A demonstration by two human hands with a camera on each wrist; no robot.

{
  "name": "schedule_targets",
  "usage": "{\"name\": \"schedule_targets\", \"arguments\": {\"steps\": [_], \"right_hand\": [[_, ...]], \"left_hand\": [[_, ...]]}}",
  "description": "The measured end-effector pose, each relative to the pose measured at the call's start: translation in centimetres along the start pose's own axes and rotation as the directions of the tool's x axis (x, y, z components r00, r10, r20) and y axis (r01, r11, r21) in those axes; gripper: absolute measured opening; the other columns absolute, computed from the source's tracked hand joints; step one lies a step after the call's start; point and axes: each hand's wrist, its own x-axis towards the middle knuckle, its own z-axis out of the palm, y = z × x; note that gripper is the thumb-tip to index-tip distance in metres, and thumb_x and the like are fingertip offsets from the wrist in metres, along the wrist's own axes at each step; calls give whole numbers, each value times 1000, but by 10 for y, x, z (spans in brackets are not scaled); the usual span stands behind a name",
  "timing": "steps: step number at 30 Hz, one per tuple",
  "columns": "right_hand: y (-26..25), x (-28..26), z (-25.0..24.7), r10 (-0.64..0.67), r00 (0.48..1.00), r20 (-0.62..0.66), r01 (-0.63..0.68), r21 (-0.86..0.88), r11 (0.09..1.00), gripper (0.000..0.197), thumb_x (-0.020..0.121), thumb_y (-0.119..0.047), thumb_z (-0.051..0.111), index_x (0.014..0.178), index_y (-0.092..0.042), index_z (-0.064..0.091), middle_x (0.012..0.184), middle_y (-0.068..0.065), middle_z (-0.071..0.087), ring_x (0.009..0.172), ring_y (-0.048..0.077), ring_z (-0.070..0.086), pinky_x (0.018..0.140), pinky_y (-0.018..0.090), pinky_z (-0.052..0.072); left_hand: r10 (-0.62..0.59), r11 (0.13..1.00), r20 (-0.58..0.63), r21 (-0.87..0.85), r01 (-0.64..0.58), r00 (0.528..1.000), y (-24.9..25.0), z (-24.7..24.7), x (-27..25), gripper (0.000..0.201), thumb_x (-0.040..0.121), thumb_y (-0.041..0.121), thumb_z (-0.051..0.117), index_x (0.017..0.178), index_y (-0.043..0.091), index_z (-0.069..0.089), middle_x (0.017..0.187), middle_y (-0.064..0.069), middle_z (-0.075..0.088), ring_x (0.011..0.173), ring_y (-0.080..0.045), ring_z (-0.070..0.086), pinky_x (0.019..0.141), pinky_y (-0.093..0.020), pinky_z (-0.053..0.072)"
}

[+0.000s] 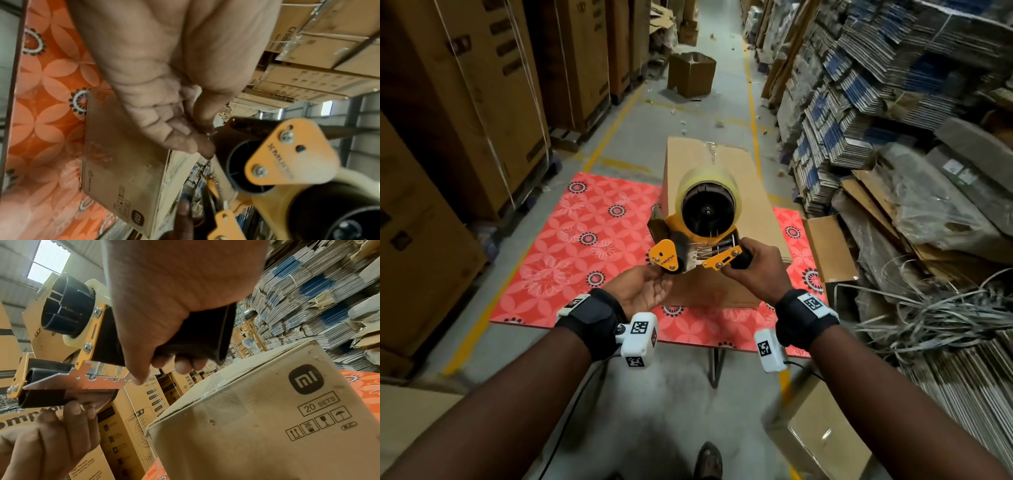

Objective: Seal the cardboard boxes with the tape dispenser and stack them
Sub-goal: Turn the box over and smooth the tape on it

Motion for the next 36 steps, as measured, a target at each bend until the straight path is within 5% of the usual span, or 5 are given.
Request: {"name": "schedule_targets", "arguments": {"steps": [9, 16, 20, 28, 36], "right_hand": [[13, 30, -11, -53, 996, 77, 58, -69, 996, 29, 66, -40, 72, 73, -16, 57, 61, -3, 56, 57, 17, 49, 55, 43, 45], [26, 50, -29, -121, 981, 149, 140, -123, 983, 28, 65, -44, 70, 64, -38, 43, 58, -12, 52, 54, 4, 46, 53, 35, 40], [40, 55, -30, -139, 962, 235, 181, -168, 969, 29, 67, -53, 66, 68, -36, 43, 59, -10, 52, 56, 12, 50, 52, 36, 40], [72, 64, -48, -139, 954, 266, 209, -258, 943, 35, 75, -41, 76, 73, -28, 44, 57, -10, 48, 57, 18, 50, 50, 37, 39], [72, 72, -49, -140, 950, 280, 231, -321, 918, 33, 78, -33, 80, 78, -31, 47, 63, -12, 52, 63, 18, 55, 51, 35, 40]], "left_hand": [[51, 999, -9, 7, -51, 999, 9, 3, 8, 38, 99, 32, 35, 105, 6, 62, 79, -6, 65, 61, -15, 65, 58, -25, 58], [281, 932, -243, 302, -203, 929, 1, 27, 32, 19, 99, 11, 44, 101, 3, 62, 63, -1, 65, 45, -5, 60, 45, -18, 53], [383, 854, -303, 477, -209, 872, 4, 26, 41, 20, 96, 5, 42, 91, 2, 62, 67, -13, 61, 46, -12, 61, 42, -20, 51], [493, 734, -194, 617, -285, 848, 16, 8, 49, 23, 96, 13, 57, 82, -2, 67, 69, -17, 66, 48, -15, 59, 45, -19, 48], [634, 596, -207, 744, -301, 745, 12, 7, 66, 26, 95, 13, 58, 71, 6, 69, 69, -22, 69, 52, -23, 61, 49, -25, 53]]}}
